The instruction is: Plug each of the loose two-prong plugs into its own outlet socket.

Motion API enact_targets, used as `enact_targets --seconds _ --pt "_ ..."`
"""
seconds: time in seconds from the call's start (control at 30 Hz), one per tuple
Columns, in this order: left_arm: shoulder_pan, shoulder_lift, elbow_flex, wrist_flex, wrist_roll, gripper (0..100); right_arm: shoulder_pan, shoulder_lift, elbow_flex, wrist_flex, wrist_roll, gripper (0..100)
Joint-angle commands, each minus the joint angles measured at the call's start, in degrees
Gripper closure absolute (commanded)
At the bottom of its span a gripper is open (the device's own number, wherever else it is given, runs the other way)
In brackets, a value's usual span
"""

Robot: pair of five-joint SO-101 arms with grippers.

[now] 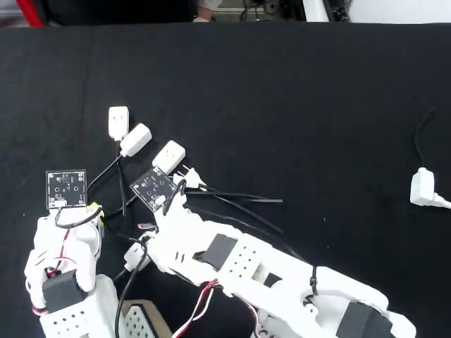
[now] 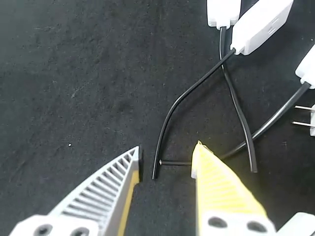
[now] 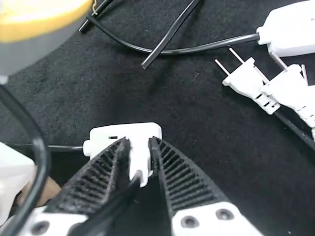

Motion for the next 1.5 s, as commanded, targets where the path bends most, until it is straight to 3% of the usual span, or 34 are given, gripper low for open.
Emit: enact_targets --seconds 0.0,0.63,1.13,1.47 --pt "-0.5 0.2 -0.2 -0.8 -0.4 82 -0.1 0.0 -3.8 -2.0 0.5 98.7" --pt "-0.5 0.2 -0.1 -0.7 -0.4 82 1.7 10.4 -7.1 -5.0 0.4 98.7" --pt "-0.5 0.2 -0.1 -0.7 -0.4 82 1.8 10.4 -11.6 5.4 0.2 98.7" --pt "-0.5 0.2 0.0 -0.7 -0.4 82 1.5 10.9 -4.6 -1.6 0.1 98.7"
